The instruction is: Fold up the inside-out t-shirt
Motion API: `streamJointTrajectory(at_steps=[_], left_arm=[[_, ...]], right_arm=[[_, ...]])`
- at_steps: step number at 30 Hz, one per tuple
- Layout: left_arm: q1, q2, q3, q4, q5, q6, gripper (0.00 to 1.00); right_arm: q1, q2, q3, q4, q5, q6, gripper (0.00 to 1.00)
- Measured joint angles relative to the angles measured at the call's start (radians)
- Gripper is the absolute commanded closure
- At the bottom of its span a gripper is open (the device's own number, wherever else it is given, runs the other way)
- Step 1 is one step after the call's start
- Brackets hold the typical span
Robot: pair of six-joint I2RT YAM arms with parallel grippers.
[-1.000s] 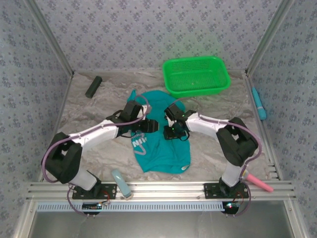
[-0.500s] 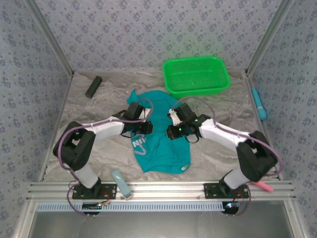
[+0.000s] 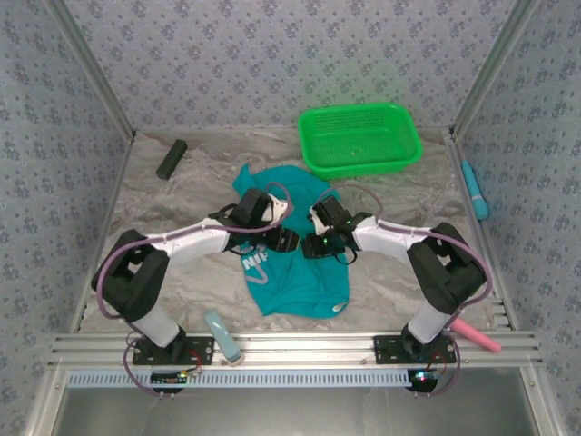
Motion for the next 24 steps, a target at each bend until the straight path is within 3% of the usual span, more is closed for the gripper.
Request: streamJointTrajectory(at_steps=[2,7,9,13,18,21,24], left_arm=[[0.002,0.042,0.002,0.003,-0.021,0.001,0.48],[0.009,0.116,0.003,0.001,-0.051,0.011,0.82],[0.018,0.115,0.003,0.005,-0.054,0.012,0.91],[0.099,0.093,-0.014,0.014,-0.035,-0.009,0.96],[0.229,0.000,-0.064,-0.002,-0.053,-0.024,0.93],[0.243,-0.013,-0.067,-0.009,-0.066,-0.034,0.70],[0.243,-0.012,-0.090,0.002,-0.039,-0.044,0.56]], right_arm=[[0.003,0.032,0.025,0.006,0.010,-0.001,0.68],[0.025,0.076,0.053,0.019,0.032,-0.019,1.00],[0.029,0.075,0.051,0.026,0.029,-0.042,1.00],[0.034,0.023,0.002,0.064,-0.001,-0.106,1.00],[0.042,-0.145,-0.083,0.111,-0.042,-0.217,1.00],[0.034,-0.217,-0.135,0.174,-0.076,-0.314,1.00],[0.039,-0.248,-0.185,0.200,-0.085,-0.395,1.00]])
